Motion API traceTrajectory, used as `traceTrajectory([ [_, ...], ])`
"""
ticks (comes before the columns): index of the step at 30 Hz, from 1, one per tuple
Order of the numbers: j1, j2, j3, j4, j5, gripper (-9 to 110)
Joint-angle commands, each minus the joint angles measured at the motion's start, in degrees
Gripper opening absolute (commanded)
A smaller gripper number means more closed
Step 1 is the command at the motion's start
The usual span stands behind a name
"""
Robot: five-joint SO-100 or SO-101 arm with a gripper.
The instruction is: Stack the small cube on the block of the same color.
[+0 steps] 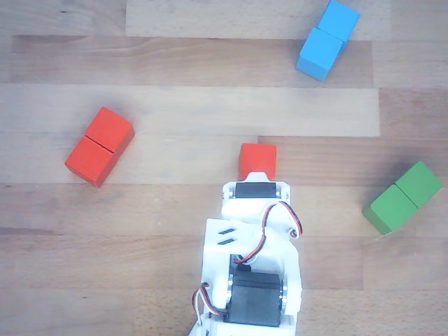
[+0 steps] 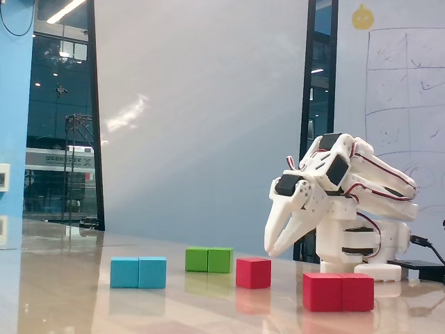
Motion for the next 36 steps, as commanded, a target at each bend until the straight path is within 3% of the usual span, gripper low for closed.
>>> traceTrajectory([
  [1,0.7,1.6,-1.1,0.4,0.3,0],
  [9,0.7,-8.4,-14.1,-0.3,0.4,0],
  [28,0.9,-63.2,-67.0,0.8,-0.3,0],
  [36,0.9,-70.1,-70.8,2.1,-0.3,1],
])
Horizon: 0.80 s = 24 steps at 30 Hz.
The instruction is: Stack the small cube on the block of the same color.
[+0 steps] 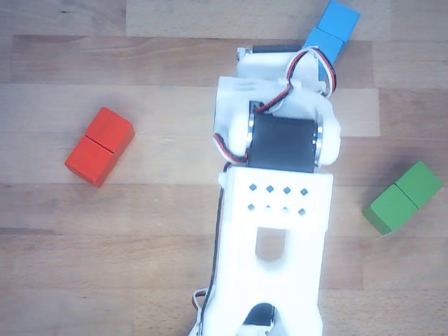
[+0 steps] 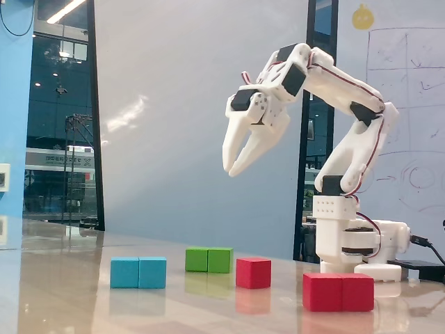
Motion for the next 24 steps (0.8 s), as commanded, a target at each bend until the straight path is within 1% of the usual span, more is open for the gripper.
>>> traceTrajectory([
  [1,0.5,-0.7,-6.0,2.5,0.1,1],
  [7,0.1,-4.3,-5.9,11.2,0.0,1],
  [13,0.5,-8.1,-5.9,16.4,0.0,1],
  [24,-0.1,-14.0,-5.8,18.2,0.2,0],
])
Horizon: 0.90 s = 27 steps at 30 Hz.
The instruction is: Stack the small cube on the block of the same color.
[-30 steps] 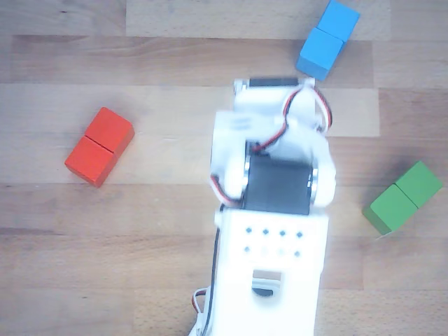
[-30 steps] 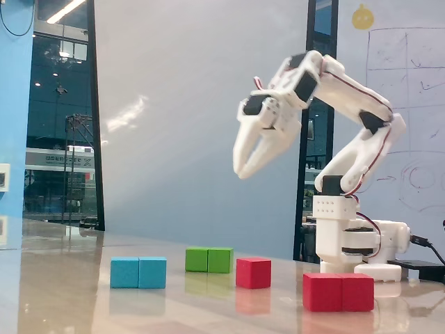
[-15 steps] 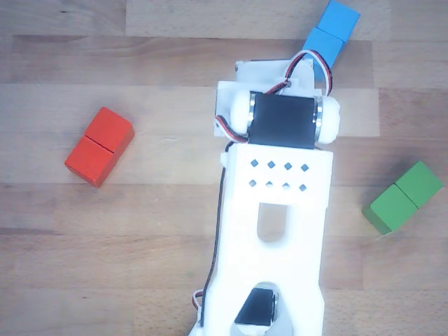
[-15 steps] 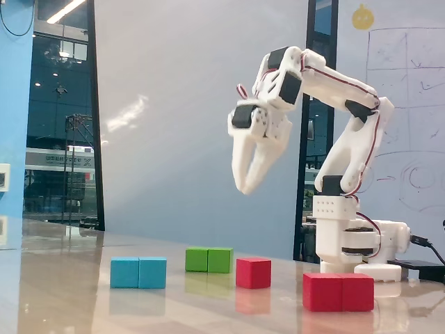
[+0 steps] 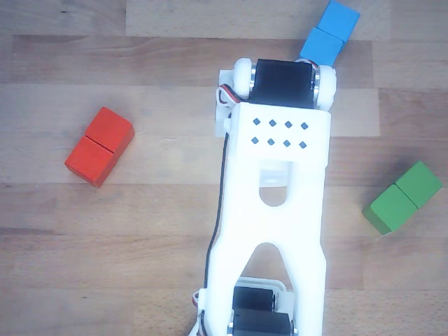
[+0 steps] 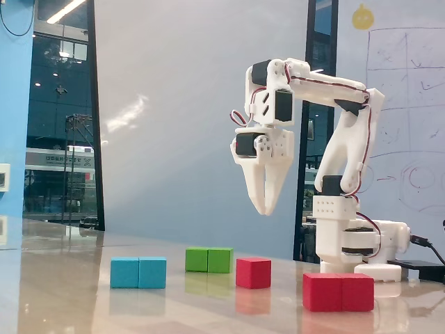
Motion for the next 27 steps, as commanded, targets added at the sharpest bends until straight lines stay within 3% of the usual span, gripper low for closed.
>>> traceTrajectory([
  [1,-0.1,-0.3,-5.6,-0.1,0.1,0],
  [18,-0.2,-0.4,-5.6,0.2,-2.1,2],
  [27,-0.2,-0.4,-5.6,0.6,-3.8,20],
])
